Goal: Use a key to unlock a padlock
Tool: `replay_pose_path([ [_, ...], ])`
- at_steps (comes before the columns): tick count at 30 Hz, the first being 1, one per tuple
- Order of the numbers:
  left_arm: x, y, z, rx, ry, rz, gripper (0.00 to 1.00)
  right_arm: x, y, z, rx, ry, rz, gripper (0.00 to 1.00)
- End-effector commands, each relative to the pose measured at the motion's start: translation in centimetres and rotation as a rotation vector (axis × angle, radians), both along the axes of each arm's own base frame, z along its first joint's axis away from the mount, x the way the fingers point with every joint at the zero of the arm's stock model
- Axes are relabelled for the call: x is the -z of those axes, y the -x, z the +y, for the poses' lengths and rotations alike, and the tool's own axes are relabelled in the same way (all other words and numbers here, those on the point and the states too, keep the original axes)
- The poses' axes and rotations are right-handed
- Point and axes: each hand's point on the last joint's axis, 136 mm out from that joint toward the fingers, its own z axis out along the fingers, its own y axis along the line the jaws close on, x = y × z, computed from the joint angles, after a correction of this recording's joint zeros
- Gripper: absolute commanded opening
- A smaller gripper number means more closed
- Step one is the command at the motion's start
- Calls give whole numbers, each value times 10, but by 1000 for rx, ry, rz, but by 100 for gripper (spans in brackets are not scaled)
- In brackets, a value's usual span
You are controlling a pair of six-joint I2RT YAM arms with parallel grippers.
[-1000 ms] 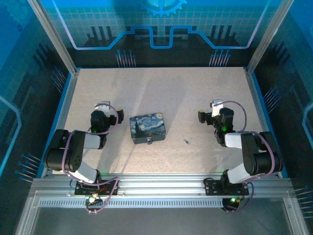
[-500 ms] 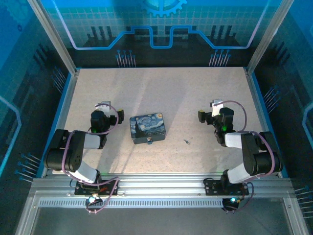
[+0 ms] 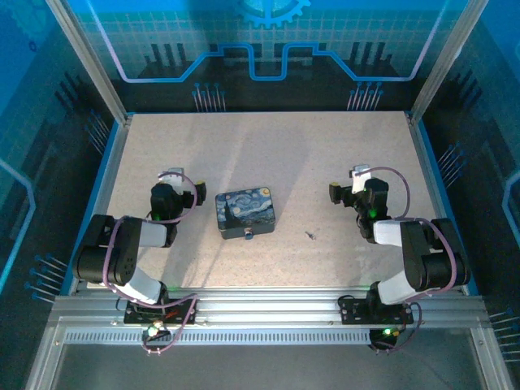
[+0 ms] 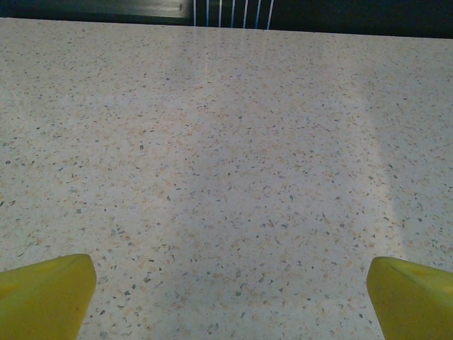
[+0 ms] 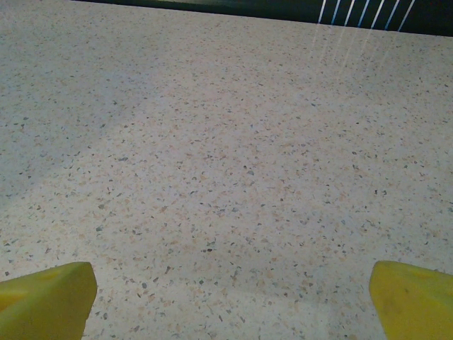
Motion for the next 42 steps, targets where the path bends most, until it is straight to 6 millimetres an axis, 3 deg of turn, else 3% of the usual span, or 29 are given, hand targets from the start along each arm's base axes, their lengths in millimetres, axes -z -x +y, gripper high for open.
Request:
replay_pose_path([
  [1,-9,-7,3,-6,-2,-26,99,-9,-5,3,-17,-3,-28,100],
  [14,-36,8,16,-83,-4,-91,99,-43,4,-8,56,-4,-35,100],
  [17,-52,14,17,-86,1,-95,99,-60,10,-6,65,-49,-14,100],
  [21,-76,23,40,-290,180,-22,99,-79,24,9,42,-125,40,100],
  [25,-96,26,26,-239,300,14,99,-83,43,24,39,-194,139,100],
  [30,-103,32,0,-154,456,77,99,-75,70,47,12,-272,307,99],
  [34,-99,43,-33,-54,587,151,99,-60,98,67,-34,-290,465,93],
  [42,-91,71,-97,106,617,282,99,-26,140,96,-116,-258,677,82],
])
